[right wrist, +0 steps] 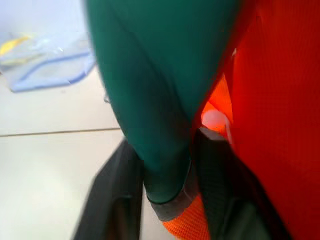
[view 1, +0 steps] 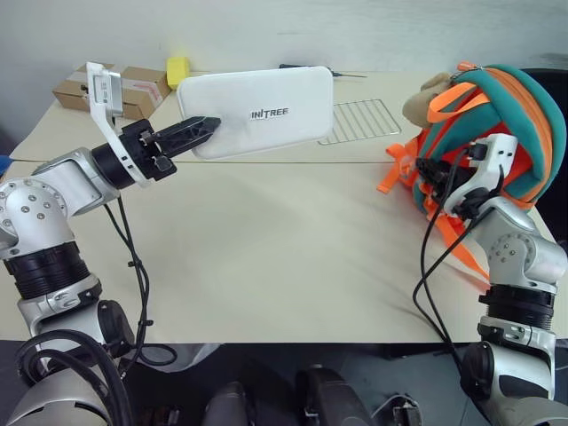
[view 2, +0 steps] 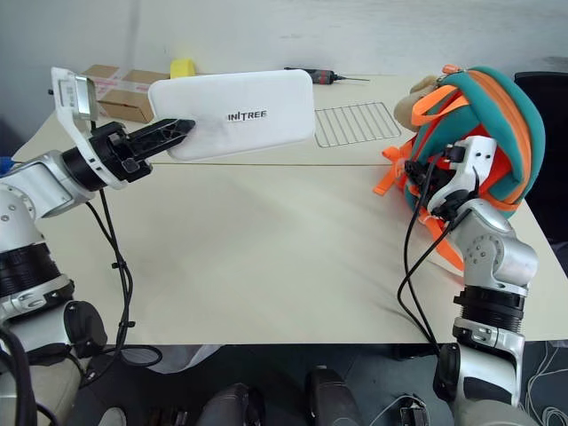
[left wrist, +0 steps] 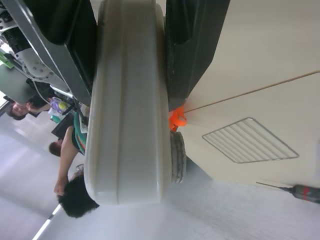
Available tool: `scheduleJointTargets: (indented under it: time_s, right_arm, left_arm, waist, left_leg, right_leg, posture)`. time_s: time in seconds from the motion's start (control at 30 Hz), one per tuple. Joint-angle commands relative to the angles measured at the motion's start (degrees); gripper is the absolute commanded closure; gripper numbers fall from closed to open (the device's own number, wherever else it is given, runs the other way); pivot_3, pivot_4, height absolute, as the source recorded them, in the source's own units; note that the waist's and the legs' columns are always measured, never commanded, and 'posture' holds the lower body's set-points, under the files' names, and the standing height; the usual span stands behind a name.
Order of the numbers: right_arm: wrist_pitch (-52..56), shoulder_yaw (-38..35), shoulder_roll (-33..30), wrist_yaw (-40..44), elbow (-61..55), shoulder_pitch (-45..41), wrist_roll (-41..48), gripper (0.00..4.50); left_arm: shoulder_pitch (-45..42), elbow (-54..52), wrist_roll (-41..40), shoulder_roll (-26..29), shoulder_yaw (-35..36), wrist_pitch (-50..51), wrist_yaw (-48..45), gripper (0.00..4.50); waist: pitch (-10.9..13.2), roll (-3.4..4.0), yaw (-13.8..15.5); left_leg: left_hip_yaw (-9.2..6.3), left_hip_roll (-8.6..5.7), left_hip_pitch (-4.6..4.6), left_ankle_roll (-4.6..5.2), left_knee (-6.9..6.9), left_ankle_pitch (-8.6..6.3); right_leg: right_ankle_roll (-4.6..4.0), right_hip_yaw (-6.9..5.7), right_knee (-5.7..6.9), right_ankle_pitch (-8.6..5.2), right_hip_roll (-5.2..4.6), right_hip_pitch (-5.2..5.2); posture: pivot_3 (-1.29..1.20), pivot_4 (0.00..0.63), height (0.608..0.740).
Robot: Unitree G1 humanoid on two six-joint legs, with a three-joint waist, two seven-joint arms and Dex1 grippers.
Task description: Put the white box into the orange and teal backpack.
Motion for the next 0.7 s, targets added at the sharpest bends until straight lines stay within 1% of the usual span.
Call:
scheduleJointTargets:
  time_s: [0.03,0.1,0.23,0.33,0.37,0.5,0.6,0.7]
  right_arm:
    - [-1.52,-1.37,0.48,-1.34,0.00,-1.52,0.93,3.19]
    - [-2.13,-1.84,1.22,-1.00,-1.14,-1.28,2.08,2.65]
    - [-3.85,-1.99,2.35,-2.10,-1.76,-2.77,2.88,1.30]
    - [-6.46,-1.44,2.88,-4.23,1.85,-5.14,1.08,0.24]
    - [-6.98,-1.36,2.99,-4.59,3.03,-5.77,0.85,0.04]
    - [-10.86,-0.43,3.55,-4.53,9.65,-9.58,-0.41,0.04]
    - [-12.99,-0.02,3.60,-3.66,12.78,-11.02,-1.13,0.63]
    - [-13.43,0.62,3.12,-1.41,12.92,-10.84,-1.02,1.73]
  left_arm:
    - [-0.15,-1.84,-2.11,1.06,1.24,-1.87,0.19,3.25]
    - [0.20,-2.05,-2.09,1.30,1.00,-2.14,0.27,3.25]
    - [0.48,-1.38,-2.03,1.58,1.01,-2.52,0.48,3.25]
    - [0.42,-1.03,-2.01,1.70,0.82,-2.89,0.37,3.25]
    - [0.37,-0.92,-2.02,1.70,0.77,-3.01,0.36,3.25]
    - [0.00,-0.25,-1.87,1.57,0.33,-3.66,0.26,3.25]
    - [-0.26,0.15,-1.58,1.58,-0.24,-4.30,0.04,3.25]
    - [-0.59,0.70,-1.40,1.71,-0.44,-5.28,0.20,3.25]
  waist:
    - [0.00,0.00,-0.01]
    - [0.00,0.00,-0.03]
    - [0.01,0.01,-0.08]
    - [0.02,0.03,-0.11]
    - [0.02,0.03,-0.14]
    - [0.02,0.03,-0.38]
    - [0.02,0.03,-0.95]
    - [0.02,0.04,-1.29]
  left_leg:
    - [0.00,0.00,0.00,0.00,0.00,0.00]
    - [0.00,0.00,0.00,0.00,0.02,0.00]
    - [0.01,0.01,-0.02,0.00,0.01,0.00]
    - [0.03,0.01,-0.02,0.00,0.02,0.00]
    - [0.03,0.01,-0.02,0.00,0.02,0.00]
    - [0.04,0.01,-0.02,0.00,0.02,0.00]
    - [0.04,0.01,-0.03,0.00,0.01,0.00]
    - [0.04,0.01,-0.03,0.00,-0.01,0.00]
  right_leg:
    - [0.00,0.00,0.00,0.00,0.00,0.00]
    - [0.00,0.00,0.01,0.00,0.00,0.00]
    - [0.00,0.00,0.03,0.00,0.00,-0.04]
    - [0.00,0.01,0.03,0.00,0.00,-0.05]
    - [0.00,0.01,0.04,0.00,0.00,-0.06]
    - [0.00,0.01,0.04,0.00,0.00,-0.05]
    - [0.00,0.01,0.04,0.00,0.00,-0.05]
    - [0.00,0.01,0.04,0.00,0.00,-0.06]
  posture:
    - [0.00,0.150,0.740]
    - [0.00,0.150,0.740]
    - [0.00,0.150,0.740]
    - [0.00,0.150,0.740]
    - [0.00,0.150,0.740]
    - [0.00,0.150,0.740]
    - [0.00,0.150,0.740]
    - [0.00,0.150,0.740]
